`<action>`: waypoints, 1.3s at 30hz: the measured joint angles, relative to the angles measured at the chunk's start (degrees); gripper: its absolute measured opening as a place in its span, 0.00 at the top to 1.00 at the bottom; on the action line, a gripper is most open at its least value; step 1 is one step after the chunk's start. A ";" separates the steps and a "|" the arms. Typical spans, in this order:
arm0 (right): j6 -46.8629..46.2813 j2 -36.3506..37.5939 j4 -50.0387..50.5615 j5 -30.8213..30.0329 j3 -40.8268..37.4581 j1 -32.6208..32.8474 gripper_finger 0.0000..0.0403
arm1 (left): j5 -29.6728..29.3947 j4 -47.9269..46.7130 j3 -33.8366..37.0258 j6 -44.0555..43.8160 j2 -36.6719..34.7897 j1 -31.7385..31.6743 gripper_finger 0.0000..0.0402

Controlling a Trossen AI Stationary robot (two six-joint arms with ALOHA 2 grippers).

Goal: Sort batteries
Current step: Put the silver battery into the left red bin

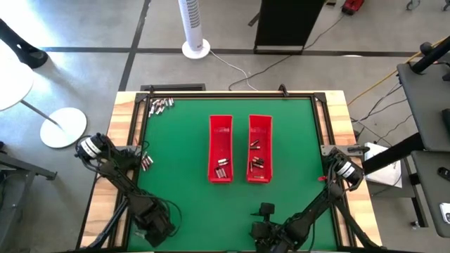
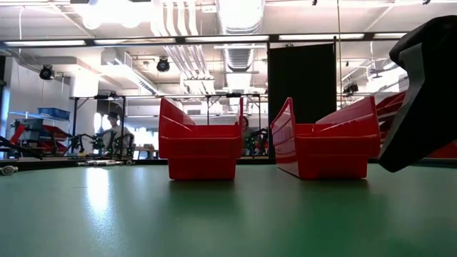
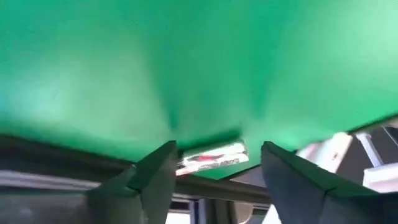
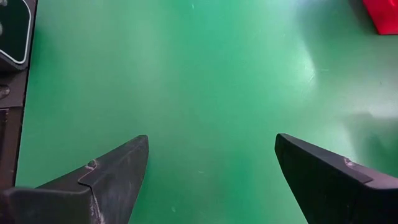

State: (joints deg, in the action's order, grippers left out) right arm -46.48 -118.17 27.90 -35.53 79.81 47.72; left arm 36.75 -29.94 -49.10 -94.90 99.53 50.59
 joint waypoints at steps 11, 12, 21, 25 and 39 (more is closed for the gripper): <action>-0.03 0.00 0.09 -0.02 -0.02 0.00 0.14 | -3.49 -0.10 -1.45 2.80 0.50 1.23 0.75; -0.03 0.00 0.11 -0.02 -0.02 0.00 0.14 | -4.12 -0.50 -1.52 3.22 0.50 1.25 0.76; 0.04 0.00 0.11 -0.02 -0.02 -0.02 0.14 | -21.85 -23.09 -13.85 15.32 0.50 1.22 0.68; 0.02 0.00 0.11 -0.02 -0.02 -0.02 0.14 | -27.39 -30.17 -20.99 19.34 0.97 3.10 0.60; 0.66 -0.02 0.13 -0.02 -0.02 -0.25 0.14 | -26.47 -33.28 -27.19 32.98 11.03 15.02 0.57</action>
State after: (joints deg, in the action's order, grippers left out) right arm -45.82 -118.19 28.03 -35.55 79.79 47.47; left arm 10.29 -63.22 -76.29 -61.92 110.56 65.60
